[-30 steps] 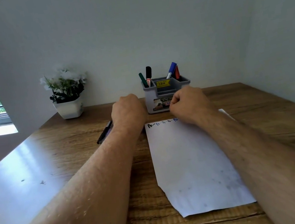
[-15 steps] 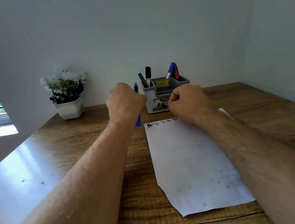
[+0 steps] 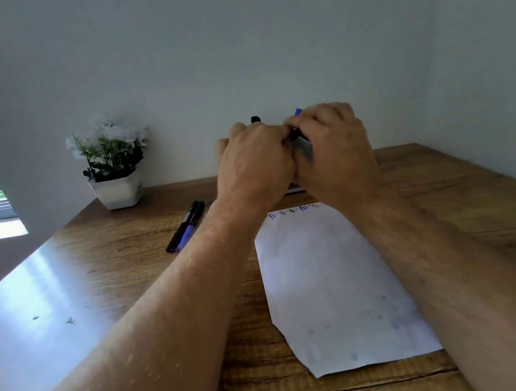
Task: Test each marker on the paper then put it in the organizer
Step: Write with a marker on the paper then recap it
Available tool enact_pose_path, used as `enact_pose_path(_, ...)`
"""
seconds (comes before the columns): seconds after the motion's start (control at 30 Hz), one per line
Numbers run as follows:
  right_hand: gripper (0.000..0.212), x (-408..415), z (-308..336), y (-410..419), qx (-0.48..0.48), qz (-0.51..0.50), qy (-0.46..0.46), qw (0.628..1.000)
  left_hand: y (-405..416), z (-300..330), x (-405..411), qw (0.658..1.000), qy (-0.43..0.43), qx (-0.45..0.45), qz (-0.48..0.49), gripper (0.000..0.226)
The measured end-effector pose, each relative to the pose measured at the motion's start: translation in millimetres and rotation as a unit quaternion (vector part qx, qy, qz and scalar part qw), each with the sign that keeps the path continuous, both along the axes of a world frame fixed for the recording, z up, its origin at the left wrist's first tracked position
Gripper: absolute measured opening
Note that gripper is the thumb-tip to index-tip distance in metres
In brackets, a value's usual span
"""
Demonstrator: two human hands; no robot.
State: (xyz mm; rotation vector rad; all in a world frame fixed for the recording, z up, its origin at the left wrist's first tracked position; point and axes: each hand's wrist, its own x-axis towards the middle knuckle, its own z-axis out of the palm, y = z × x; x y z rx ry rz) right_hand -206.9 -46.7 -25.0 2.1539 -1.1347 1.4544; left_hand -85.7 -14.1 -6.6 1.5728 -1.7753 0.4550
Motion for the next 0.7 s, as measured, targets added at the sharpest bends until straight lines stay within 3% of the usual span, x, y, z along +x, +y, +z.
enact_pose_path(0.1,0.038,-3.7,1.0,0.7,0.024,-0.028,0.044,0.998,-1.7,-5.4,4.0,0.998,-0.057,-0.012,0.004,0.037)
enact_pose_path(0.2,0.037,-3.5,2.8,4.3,0.086,-0.010,0.038,0.996,-6.9,-11.4,10.3,0.999,-0.037,-0.039,0.001,0.037)
enact_pose_path(0.33,0.037,-2.6,3.6,7.4,0.145,-0.010,-0.020,0.989,-10.2,-15.0,7.6,0.993,0.114,-0.012,0.010,0.028)
enact_pose_path(0.4,0.033,-3.5,4.2,6.7,0.155,-0.011,-0.057,0.986,-10.2,-16.0,6.0,0.975,0.223,-0.003,-0.006,0.042)
enact_pose_path(0.53,0.031,-6.9,4.6,3.9,0.197,0.016,-0.085,0.977,-10.7,-10.2,10.7,0.869,0.485,-0.007,-0.098,0.053)
enact_pose_path(0.7,0.027,-3.1,-0.1,-2.0,0.269,0.074,-0.057,0.959,-14.6,-9.6,21.1,0.731,0.650,0.000,-0.208,0.029)
